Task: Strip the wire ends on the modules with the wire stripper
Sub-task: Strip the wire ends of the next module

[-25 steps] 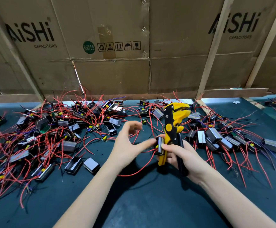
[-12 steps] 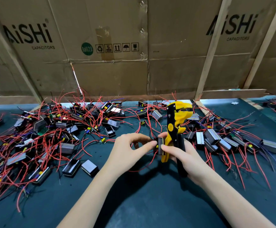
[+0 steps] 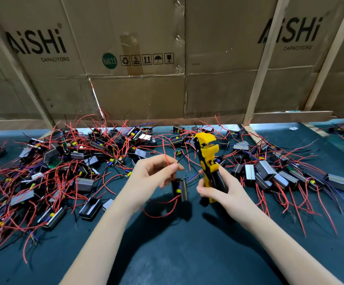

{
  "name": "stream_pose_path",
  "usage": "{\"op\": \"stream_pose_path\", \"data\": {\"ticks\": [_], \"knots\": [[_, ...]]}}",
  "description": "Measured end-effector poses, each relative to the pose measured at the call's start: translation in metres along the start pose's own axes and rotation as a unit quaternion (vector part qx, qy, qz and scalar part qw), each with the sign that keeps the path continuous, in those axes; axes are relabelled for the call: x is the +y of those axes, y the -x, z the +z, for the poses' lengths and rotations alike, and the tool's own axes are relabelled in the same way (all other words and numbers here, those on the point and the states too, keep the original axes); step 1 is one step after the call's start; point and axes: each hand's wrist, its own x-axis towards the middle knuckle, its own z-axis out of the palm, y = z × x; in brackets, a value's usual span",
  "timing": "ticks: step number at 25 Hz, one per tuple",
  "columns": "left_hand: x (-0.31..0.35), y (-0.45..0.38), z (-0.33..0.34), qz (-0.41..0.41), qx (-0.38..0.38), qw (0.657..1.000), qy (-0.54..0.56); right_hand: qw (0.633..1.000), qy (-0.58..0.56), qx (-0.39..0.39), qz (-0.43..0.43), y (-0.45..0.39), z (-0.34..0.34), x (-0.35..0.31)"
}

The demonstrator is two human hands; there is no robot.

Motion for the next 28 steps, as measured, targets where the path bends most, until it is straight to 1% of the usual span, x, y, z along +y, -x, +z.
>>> {"op": "stream_pose_path", "data": {"ticks": [2, 3, 6, 8, 9, 10, 12, 13, 14, 15, 16, 19, 22, 24, 28], "knots": [[-0.002, 0.001, -0.008, 0.029, -0.024, 0.992, -0.120, 0.999, 0.034, 0.024, -0.011, -0.001, -0.002, 0.001], [-0.003, 0.001, -0.010, 0.038, -0.029, 0.988, -0.144, 0.998, 0.053, 0.034, -0.013, -0.002, -0.004, 0.001], [-0.002, 0.003, -0.005, 0.032, -0.034, 0.995, -0.083, 0.993, 0.118, 0.028, -0.012, -0.001, -0.006, 0.002], [-0.005, 0.001, 0.001, 0.011, -0.033, 0.997, -0.065, 0.988, 0.153, 0.012, -0.004, 0.001, -0.005, 0.002], [-0.007, 0.001, 0.003, -0.004, -0.029, 0.998, -0.060, 0.987, 0.157, 0.020, -0.004, 0.001, -0.005, 0.002], [-0.008, 0.000, 0.005, -0.018, -0.022, 0.998, -0.052, 0.989, 0.145, 0.039, -0.004, 0.000, -0.006, 0.002], [-0.011, -0.001, 0.006, -0.039, -0.006, 0.999, -0.017, 0.986, 0.127, 0.104, 0.000, -0.001, -0.011, 0.002], [-0.012, -0.002, 0.006, -0.044, 0.003, 0.999, 0.008, 0.977, 0.155, 0.145, 0.000, -0.002, -0.016, 0.002], [-0.012, -0.002, 0.006, -0.045, 0.010, 0.998, 0.036, 0.959, 0.210, 0.188, -0.002, -0.003, -0.023, 0.002], [-0.012, -0.002, 0.007, -0.042, 0.016, 0.997, 0.063, 0.936, 0.272, 0.222, -0.003, -0.003, -0.029, 0.002], [-0.012, -0.002, 0.007, -0.037, 0.018, 0.996, 0.084, 0.912, 0.331, 0.241, -0.001, -0.002, -0.034, 0.001], [-0.012, -0.003, 0.008, -0.023, 0.019, 0.995, 0.095, 0.850, 0.466, 0.247, 0.001, 0.000, -0.039, 0.002], [-0.012, -0.002, 0.013, -0.020, 0.026, 0.995, 0.094, 0.801, 0.544, 0.252, -0.018, -0.002, -0.035, 0.006], [-0.011, -0.001, 0.016, -0.016, 0.029, 0.995, 0.092, 0.788, 0.560, 0.254, -0.035, -0.003, -0.032, 0.009], [-0.012, 0.001, 0.022, -0.008, 0.028, 0.998, 0.059, 0.779, 0.568, 0.255, -0.075, -0.004, -0.027, 0.013]]}}
